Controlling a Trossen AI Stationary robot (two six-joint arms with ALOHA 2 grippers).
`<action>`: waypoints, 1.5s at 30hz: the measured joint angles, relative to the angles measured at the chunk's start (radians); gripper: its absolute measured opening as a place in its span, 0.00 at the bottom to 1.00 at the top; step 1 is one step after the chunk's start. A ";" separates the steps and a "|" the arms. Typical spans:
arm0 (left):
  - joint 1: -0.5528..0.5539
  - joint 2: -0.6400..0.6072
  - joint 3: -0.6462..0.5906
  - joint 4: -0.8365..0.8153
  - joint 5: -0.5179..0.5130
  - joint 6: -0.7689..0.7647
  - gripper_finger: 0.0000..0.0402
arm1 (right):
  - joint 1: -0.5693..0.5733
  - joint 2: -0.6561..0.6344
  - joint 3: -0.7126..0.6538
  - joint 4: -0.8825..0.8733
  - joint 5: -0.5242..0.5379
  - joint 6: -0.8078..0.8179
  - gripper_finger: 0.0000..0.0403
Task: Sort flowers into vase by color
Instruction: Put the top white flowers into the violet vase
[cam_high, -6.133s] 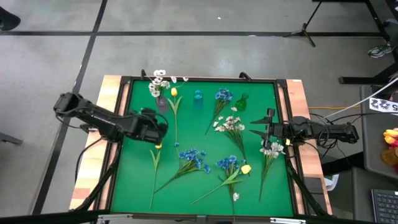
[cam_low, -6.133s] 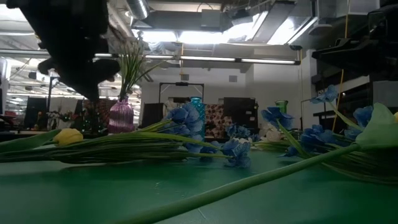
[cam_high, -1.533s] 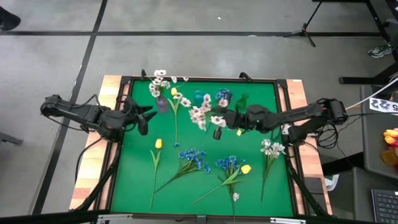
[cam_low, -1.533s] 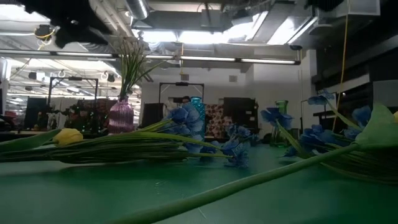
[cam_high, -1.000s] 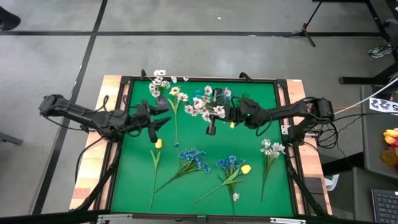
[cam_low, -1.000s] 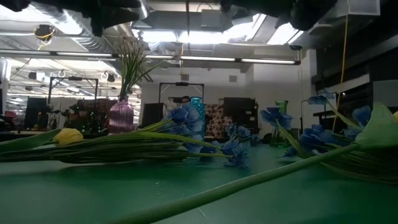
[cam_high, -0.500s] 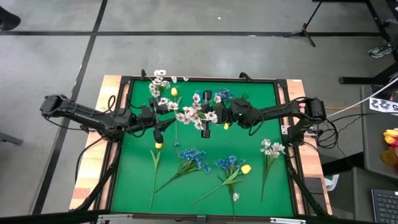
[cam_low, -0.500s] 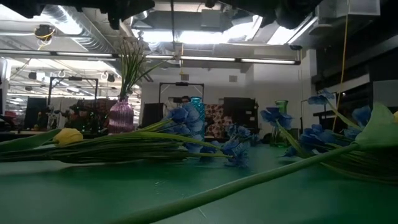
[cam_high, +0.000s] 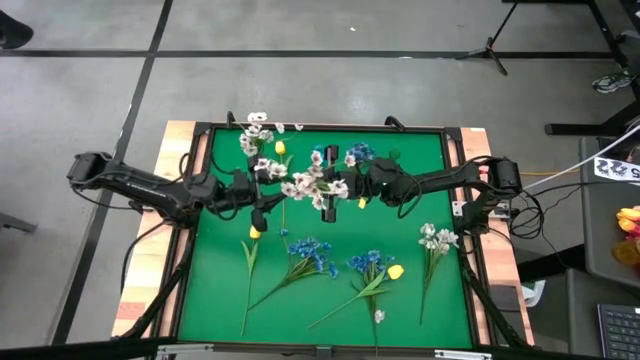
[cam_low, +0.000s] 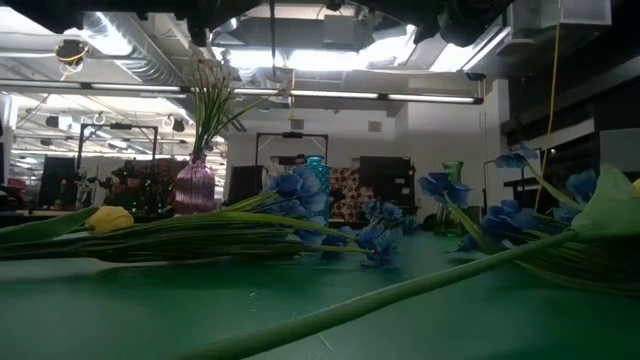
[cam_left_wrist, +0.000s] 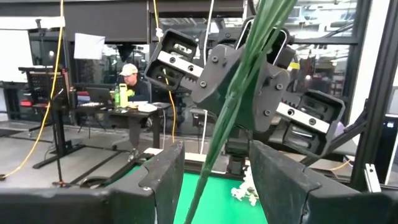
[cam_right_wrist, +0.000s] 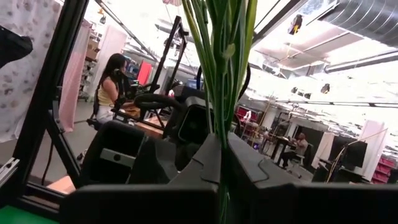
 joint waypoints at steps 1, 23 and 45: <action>0.006 0.010 0.009 0.000 0.013 0.001 0.44 | 0.000 0.000 0.000 0.000 0.000 0.000 0.02; 0.029 0.077 0.059 -0.005 0.066 -0.012 0.32 | 0.000 0.000 0.000 -0.019 -0.026 -0.001 0.02; 0.056 0.058 0.056 -0.068 0.028 -0.047 0.02 | -0.013 -0.026 0.001 -0.197 -0.044 -0.016 0.32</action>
